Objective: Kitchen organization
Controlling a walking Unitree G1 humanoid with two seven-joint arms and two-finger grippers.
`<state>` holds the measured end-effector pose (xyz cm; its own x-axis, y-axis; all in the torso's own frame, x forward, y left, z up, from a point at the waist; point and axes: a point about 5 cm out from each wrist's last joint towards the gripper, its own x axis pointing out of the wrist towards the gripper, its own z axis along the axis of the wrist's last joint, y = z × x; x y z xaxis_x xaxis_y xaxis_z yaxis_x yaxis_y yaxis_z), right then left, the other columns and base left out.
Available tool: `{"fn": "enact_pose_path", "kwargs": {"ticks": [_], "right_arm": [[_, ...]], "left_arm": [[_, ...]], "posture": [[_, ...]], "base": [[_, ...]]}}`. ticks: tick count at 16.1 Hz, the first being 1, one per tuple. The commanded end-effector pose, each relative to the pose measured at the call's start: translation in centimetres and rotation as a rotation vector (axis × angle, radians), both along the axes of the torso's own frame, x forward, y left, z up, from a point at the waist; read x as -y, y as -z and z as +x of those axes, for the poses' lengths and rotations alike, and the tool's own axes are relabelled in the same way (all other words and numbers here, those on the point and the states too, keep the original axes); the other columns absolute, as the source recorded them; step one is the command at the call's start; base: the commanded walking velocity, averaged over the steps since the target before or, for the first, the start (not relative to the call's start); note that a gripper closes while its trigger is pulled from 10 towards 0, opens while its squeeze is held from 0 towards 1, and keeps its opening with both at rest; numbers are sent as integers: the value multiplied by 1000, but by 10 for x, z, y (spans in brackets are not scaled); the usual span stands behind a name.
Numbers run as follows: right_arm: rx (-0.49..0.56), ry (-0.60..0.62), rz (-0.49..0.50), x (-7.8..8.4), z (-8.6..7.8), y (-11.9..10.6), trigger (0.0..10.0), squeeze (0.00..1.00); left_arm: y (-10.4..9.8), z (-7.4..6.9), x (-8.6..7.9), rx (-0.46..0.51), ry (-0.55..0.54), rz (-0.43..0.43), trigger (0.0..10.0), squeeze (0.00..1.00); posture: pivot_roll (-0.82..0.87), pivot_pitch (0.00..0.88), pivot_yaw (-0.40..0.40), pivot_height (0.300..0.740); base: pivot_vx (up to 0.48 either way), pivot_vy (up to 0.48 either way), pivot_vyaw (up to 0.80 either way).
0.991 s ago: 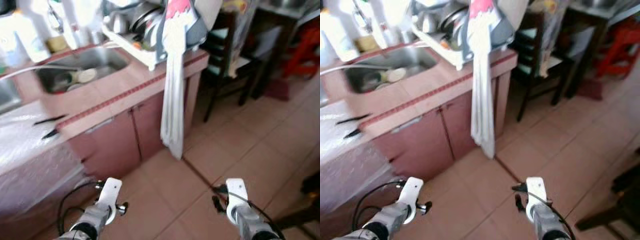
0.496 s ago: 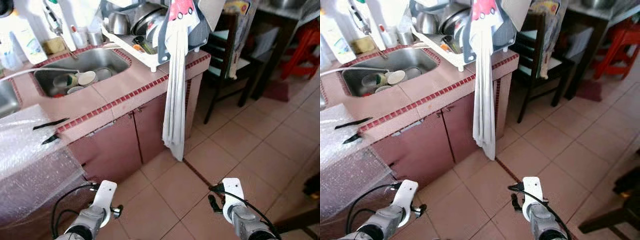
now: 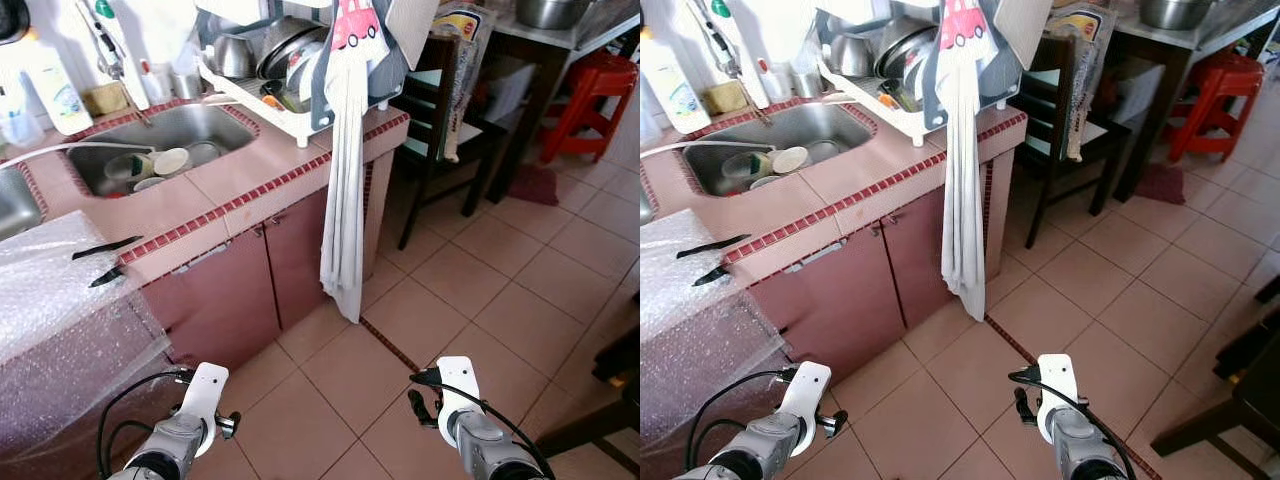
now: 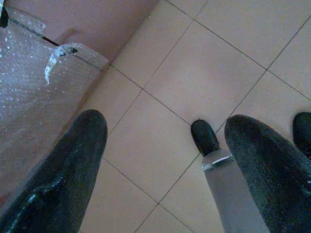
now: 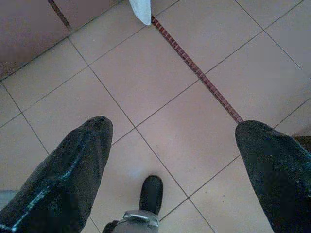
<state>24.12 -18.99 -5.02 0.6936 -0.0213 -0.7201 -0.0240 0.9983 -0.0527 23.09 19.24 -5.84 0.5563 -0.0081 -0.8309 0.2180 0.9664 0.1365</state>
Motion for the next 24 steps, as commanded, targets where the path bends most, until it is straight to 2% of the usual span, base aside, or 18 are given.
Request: {"fn": "enact_pose_path", "kwargs": {"ticks": [1,13,21,24], "right_arm": [[-2,-2,0,-2,0,0,10000,0],[-1,15,5,-1,-1,1,10000,0],[1,43,-6,6,-1,0,10000,0],[-1,40,-11,6,-1,0,10000,0]], "left_arm": [[-1,0,-2,-1,9,11,10000,0],[0,0,-3,-8,9,16,10000,0],[-4,4,-10,8,-28,44,10000,0],[-2,1,-13,-12,-64,56,10000,0]], "posture": [[-124,41,51,740],[-121,46,59,740],[-118,39,65,740],[-117,35,66,740]], "base": [[0,0,0],[0,-363,0],[0,0,0],[0,0,0]]}}
